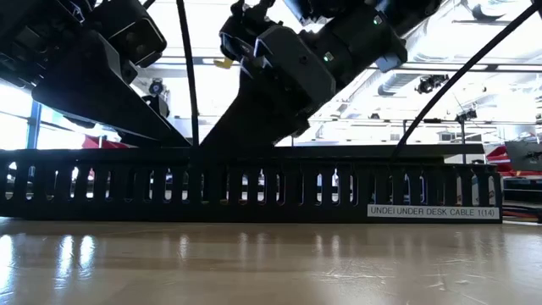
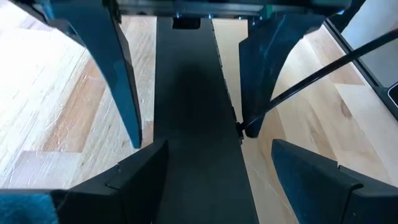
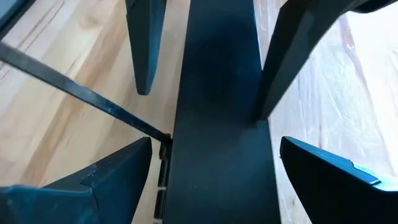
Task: Ziptie cables
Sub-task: Close the black cable duct
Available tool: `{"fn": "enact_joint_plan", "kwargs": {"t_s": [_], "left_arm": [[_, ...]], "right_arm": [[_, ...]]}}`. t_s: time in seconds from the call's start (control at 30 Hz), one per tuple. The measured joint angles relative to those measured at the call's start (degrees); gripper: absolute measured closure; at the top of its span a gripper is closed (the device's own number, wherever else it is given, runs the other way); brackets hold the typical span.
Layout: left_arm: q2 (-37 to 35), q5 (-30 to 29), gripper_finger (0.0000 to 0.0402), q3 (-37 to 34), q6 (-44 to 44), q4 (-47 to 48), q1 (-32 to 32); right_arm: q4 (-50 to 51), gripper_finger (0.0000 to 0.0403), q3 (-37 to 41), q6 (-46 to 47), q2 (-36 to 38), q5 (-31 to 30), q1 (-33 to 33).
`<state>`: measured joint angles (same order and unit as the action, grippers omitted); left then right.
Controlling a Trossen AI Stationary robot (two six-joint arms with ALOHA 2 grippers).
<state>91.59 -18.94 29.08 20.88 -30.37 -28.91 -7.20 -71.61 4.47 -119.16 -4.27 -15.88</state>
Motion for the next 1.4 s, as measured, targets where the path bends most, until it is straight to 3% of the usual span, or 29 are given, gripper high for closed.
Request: {"fn": "enact_joint_plan", "kwargs": {"t_s": [0.23,1.07,1.4], "left_arm": [[0.0,-0.6,0.0129,0.0,0.0,0.0,0.0],[0.1,-1.2,0.0172,-0.1,-3.6,-6.9,0.1],[0.0,-0.6,0.0176,0.0,-3.1,-3.6,0.6]], "right_arm": [[1.4,0.0063,0.0,0.9,-0.1,-1.1,0.0],[1.5,0.0172,0.0,2.2,-0.5,-3.0,0.0],[1.7,0.0175,0.0,2.2,-0.5,-2.9,0.0]]}}
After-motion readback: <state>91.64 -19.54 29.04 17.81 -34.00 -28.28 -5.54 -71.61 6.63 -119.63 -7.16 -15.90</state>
